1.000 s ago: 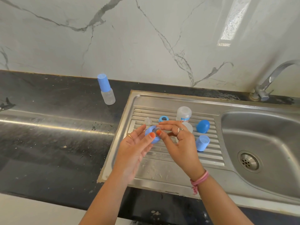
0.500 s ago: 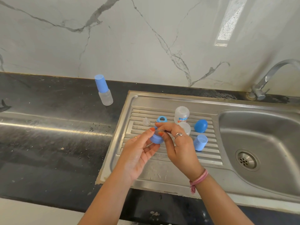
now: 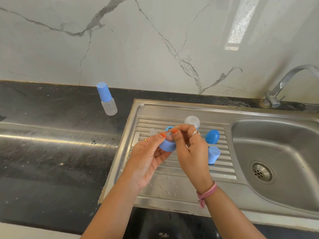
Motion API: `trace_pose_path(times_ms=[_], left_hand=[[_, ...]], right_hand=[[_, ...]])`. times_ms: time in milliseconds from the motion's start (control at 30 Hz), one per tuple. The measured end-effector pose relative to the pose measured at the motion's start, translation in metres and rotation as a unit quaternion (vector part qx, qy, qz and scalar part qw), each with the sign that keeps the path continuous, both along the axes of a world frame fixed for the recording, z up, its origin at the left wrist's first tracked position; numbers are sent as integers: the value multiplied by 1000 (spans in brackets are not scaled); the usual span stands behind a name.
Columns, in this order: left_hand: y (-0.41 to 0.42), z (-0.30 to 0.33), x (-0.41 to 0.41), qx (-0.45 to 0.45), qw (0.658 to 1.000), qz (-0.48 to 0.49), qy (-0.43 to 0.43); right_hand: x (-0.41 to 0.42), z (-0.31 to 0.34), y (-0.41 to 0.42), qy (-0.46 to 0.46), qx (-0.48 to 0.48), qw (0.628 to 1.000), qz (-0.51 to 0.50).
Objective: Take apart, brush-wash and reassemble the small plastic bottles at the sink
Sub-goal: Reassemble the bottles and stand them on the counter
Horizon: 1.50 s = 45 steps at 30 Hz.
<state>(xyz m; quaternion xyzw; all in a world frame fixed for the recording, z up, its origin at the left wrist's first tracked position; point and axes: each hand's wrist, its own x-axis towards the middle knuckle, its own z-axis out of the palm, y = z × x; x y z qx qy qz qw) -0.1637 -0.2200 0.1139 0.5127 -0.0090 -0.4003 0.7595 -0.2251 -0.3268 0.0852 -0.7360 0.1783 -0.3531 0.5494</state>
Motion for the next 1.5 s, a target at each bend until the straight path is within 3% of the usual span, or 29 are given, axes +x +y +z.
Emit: trace_pose_path(times_ms=[100, 200, 467, 600, 733, 933, 1167, 1267, 1433, 1500], left_hand=[[3, 4, 7, 1, 999, 1, 34], [5, 8, 12, 14, 997, -36, 67], [-3, 4, 1, -33, 998, -45, 18], [-1, -1, 0, -3, 999, -39, 4], [2, 3, 5, 14, 995, -95, 7], [-3, 10, 6, -5, 995, -101, -7], [-12, 5, -7, -24, 999, -40, 13], [-10, 5, -7, -28, 999, -34, 26], [4, 0, 8, -34, 992, -41, 112], [5, -1, 10, -26, 990, -61, 126]], right_hand=[[-3, 9, -20, -5, 134, 972, 192], [-7, 11, -33, 33, 111, 951, 287], [0, 2, -12, -39, 181, 978, 97], [-4, -4, -17, 10, 66, 990, 123], [-7, 0, -21, -46, -3, 989, 138], [-5, 7, -3, -93, 143, 981, 89], [-1, 2, 7, -104, 215, 971, 6], [-1, 7, 6, -95, 205, 974, 28], [-13, 14, -22, 5, 238, 944, 227], [-17, 10, -24, 29, 218, 942, 252]])
